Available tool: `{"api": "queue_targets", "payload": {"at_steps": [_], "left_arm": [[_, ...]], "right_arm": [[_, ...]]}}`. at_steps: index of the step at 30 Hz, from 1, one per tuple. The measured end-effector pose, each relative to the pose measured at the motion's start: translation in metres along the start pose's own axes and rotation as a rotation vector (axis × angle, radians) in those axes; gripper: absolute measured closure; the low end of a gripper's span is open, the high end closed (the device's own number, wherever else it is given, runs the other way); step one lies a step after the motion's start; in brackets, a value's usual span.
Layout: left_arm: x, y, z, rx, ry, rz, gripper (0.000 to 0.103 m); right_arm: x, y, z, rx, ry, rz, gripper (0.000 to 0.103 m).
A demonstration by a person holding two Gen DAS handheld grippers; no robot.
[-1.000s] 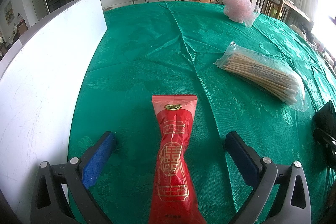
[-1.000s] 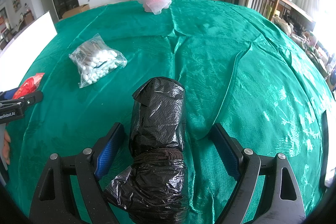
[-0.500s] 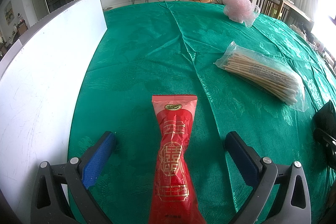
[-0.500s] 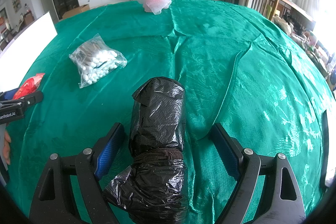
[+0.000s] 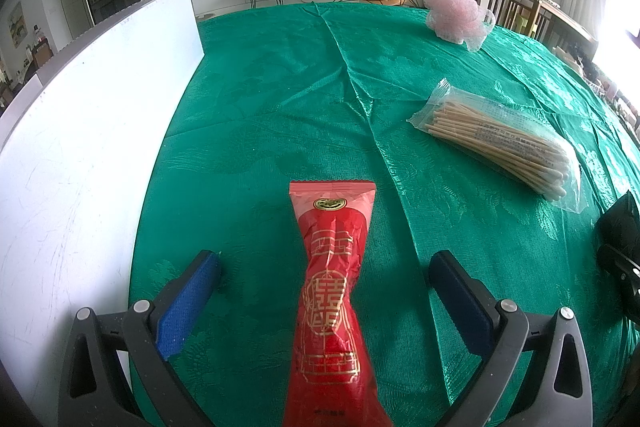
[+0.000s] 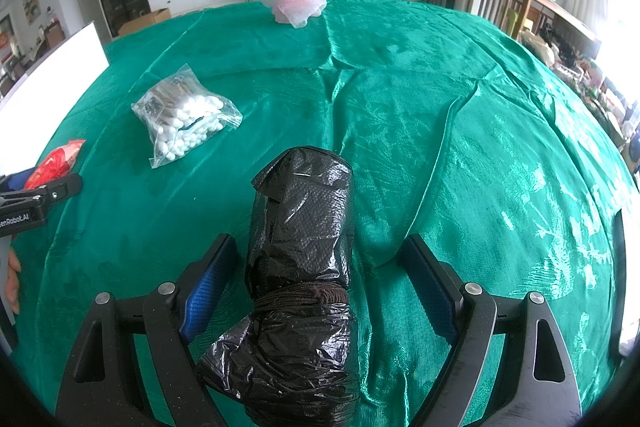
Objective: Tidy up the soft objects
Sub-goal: 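Carry the red packet and black bundle into the cardboard box and open both tools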
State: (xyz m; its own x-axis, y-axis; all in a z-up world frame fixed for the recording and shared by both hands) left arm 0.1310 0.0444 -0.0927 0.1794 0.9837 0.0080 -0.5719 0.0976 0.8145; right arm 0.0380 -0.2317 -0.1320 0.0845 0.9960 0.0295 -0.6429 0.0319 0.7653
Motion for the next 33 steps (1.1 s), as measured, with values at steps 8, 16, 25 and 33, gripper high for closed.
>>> {"api": "queue_targets", "payload": {"at_steps": [8, 16, 25, 33], "left_arm": [[0.000, 0.001, -0.001, 0.018, -0.015, -0.015, 0.000], [0.001, 0.005, -0.002, 0.139, -0.052, -0.047, 0.000], [0.021, 0.030, -0.017, 0.152, 0.074, -0.227, 0.006], [0.002, 0.025, -0.006, 0.107, -0.079, -0.066, 0.083]], "right_arm": [[-0.011, 0.001, 0.009, 0.170, 0.045, 0.112, 0.016], [-0.031, 0.010, 0.008, 0.239, -0.025, 0.159, 0.017], [-0.018, 0.013, 0.007, 0.206, -0.037, 0.181, 0.017], [-0.007, 0.018, 0.017, 0.256, -0.008, 0.142, 0.019]]}}
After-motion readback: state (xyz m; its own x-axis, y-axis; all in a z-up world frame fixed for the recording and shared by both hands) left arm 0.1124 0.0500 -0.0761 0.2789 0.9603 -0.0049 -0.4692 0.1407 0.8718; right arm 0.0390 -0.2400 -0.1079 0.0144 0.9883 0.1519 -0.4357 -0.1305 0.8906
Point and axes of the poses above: each gripper's, at about its wrist camera, not at the fingertips, and y roughly against the way its jaws point, x to its left, z to its top, the point moved 1 cm from there along -y, roughly the way its jaws point, and after that the axes turned 3 degrees about -y, right-handed, at the moved point
